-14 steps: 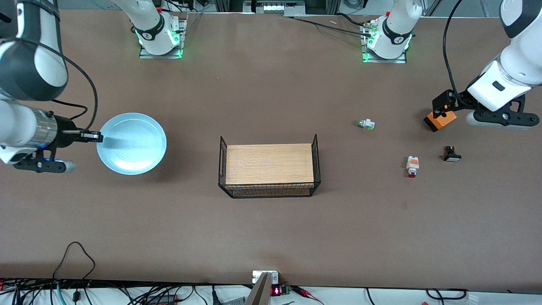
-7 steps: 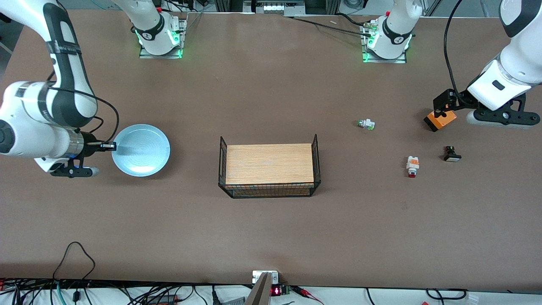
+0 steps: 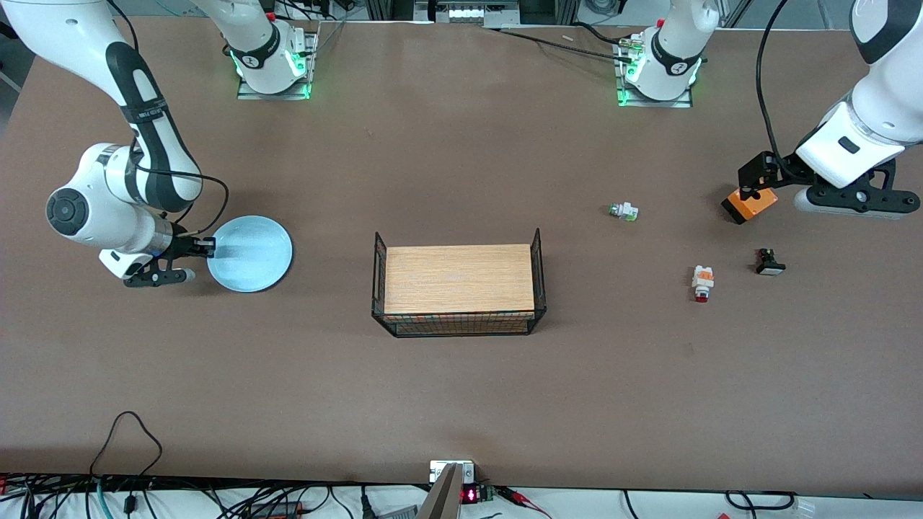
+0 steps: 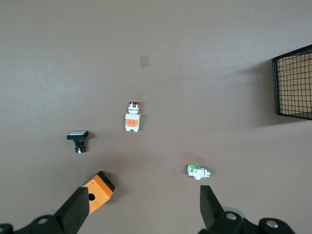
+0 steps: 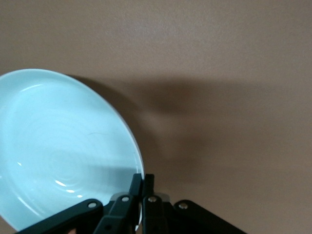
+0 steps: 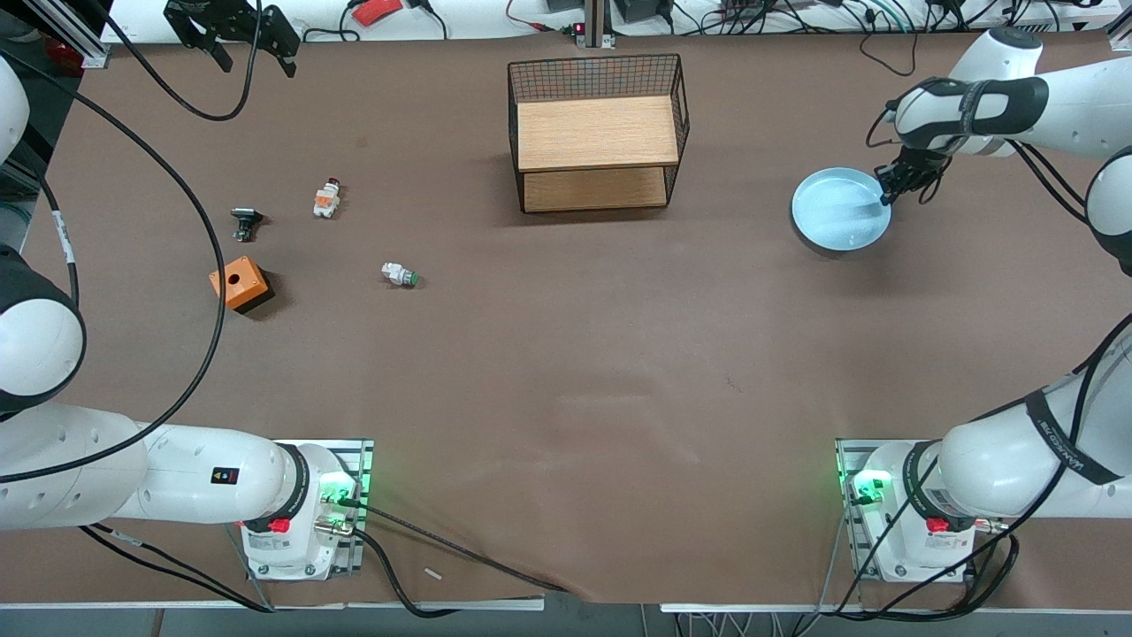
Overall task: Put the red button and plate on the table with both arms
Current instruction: 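Lower the blue plate onto the table with the right gripper, then open the right gripper and draw it back from the plate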
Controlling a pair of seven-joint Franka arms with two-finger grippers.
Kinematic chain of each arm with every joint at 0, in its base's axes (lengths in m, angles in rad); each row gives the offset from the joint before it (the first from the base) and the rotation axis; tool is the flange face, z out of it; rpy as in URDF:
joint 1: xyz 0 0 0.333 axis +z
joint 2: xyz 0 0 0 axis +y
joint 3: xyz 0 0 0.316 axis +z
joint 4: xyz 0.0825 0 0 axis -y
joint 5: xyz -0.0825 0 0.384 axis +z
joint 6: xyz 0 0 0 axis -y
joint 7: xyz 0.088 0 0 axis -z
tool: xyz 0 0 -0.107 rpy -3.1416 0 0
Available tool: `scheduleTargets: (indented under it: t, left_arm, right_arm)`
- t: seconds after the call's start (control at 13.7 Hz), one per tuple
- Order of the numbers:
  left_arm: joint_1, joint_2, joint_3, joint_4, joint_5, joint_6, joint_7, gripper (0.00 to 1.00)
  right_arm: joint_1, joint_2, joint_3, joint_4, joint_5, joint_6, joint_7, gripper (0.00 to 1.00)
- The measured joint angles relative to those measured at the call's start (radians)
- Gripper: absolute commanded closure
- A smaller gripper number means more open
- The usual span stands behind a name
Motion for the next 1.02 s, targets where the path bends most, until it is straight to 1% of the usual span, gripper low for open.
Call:
scheduleTargets:
  t: [0.15, 0.22, 0.29, 0.51, 0.66, 0.8, 1.02]
  left_arm:
    - [0.000, 0.000, 0.000, 0.000, 0.000, 0.000, 0.000, 0.00]
    - [0.000, 0.000, 0.000, 0.000, 0.000, 0.000, 0.000, 0.00]
    - [0.000, 0.000, 0.000, 0.000, 0.000, 0.000, 0.000, 0.00]
    - [0.000, 0.000, 0.000, 0.000, 0.000, 0.000, 0.000, 0.00]
    - [0.000, 0.000, 0.000, 0.000, 0.000, 0.000, 0.000, 0.00]
    - [0.000, 0.000, 0.000, 0.000, 0.000, 0.000, 0.000, 0.00]
    - [0.000, 0.000, 0.000, 0.000, 0.000, -0.001, 0.000, 0.00]
  right_arm:
    - [-0.002, -0.006, 0.001, 0.005, 0.005, -0.011, 0.011, 0.00]
    - [-0.002, -0.018, 0.004, 0.020, 0.008, -0.048, 0.041, 0.00]
    - [-0.002, -0.036, 0.013, 0.049, 0.012, -0.113, 0.084, 0.00]
    - [-0.001, -0.080, 0.071, 0.187, 0.015, -0.324, 0.203, 0.00]
    - [0.001, -0.092, 0.108, 0.265, 0.016, -0.402, 0.259, 0.00]
    - [0.006, -0.094, 0.124, 0.337, 0.016, -0.472, 0.291, 0.00]
    - [0.021, -0.111, 0.125, 0.471, 0.004, -0.594, 0.298, 0.00]
